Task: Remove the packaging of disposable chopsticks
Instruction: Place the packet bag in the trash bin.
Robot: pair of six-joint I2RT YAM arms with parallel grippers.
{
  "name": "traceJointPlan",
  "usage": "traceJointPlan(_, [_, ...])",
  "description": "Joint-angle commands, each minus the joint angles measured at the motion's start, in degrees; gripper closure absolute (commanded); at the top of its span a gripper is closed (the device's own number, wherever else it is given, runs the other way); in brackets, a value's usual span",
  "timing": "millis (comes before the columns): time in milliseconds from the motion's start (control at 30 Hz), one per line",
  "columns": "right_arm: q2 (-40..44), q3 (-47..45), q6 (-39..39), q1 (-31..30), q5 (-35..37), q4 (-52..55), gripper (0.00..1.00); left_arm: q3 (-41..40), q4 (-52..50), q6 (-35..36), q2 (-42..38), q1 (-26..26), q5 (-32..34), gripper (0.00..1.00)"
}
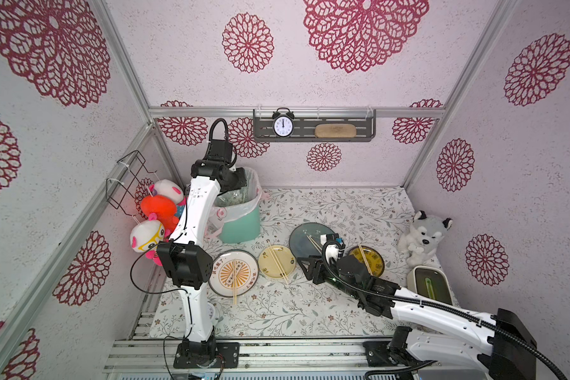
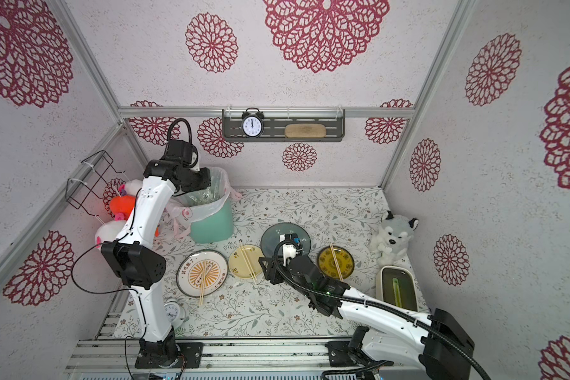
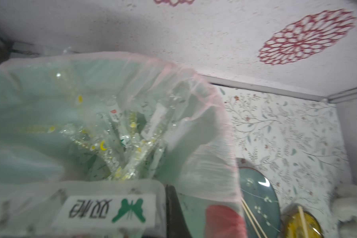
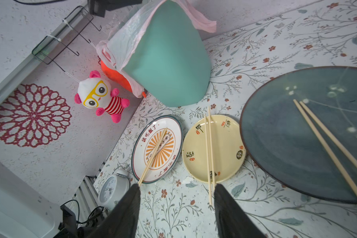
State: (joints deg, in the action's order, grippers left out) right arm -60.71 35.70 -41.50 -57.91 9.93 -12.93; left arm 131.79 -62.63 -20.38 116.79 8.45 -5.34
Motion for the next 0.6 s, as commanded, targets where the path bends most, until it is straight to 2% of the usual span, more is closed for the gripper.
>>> traceJointPlan(0, [3.2,-2.1,0.8,0.2,3.9,-1.0,0.41,4.7,-1.5,0.5,-1.5,0.7,-7.9,1.0])
traceJointPlan(67, [4.2,-3.1,0.8,0.3,5.4,-0.6,0.41,4.8,-1.4,1.1,-2.5,2.7,-4.0,1.0])
traceJointPlan(300, [4.7,-4.2,0.9,0.7,5.7,-1.0,0.41,-3.1,4.7,-2.4,-5.6,0.8,-7.9,1.0])
traceJointPlan(333, [4.7,-4.3,1.0,0.7,5.7,-1.3,0.41,-3.9,6.5,-2.8,-5.6,0.2,-10.1,1.0])
traceJointPlan(400, [4.5,-4.9,1.0,0.8,5.7,-2.4,0.41,-6.3,10.9,-5.7,-5.5,-1.2,-19.4,1.0])
traceJointPlan(433, [4.5,-4.9,1.0,0.8,6.0,-2.3,0.41,-6.3,10.8,-6.2,-5.1,-1.1,-21.0,1.0])
traceJointPlan(533, [4.3,-5.3,0.8,0.8,6.7,-2.1,0.41,-9.2,11.8,-6.0,-6.1,0.3,-18.8,1.0])
traceJointPlan(567, [4.5,-5.6,0.7,0.8,6.8,-2.4,0.41,-11.6,14.0,-6.9,-6.7,-0.2,-21.4,1.0])
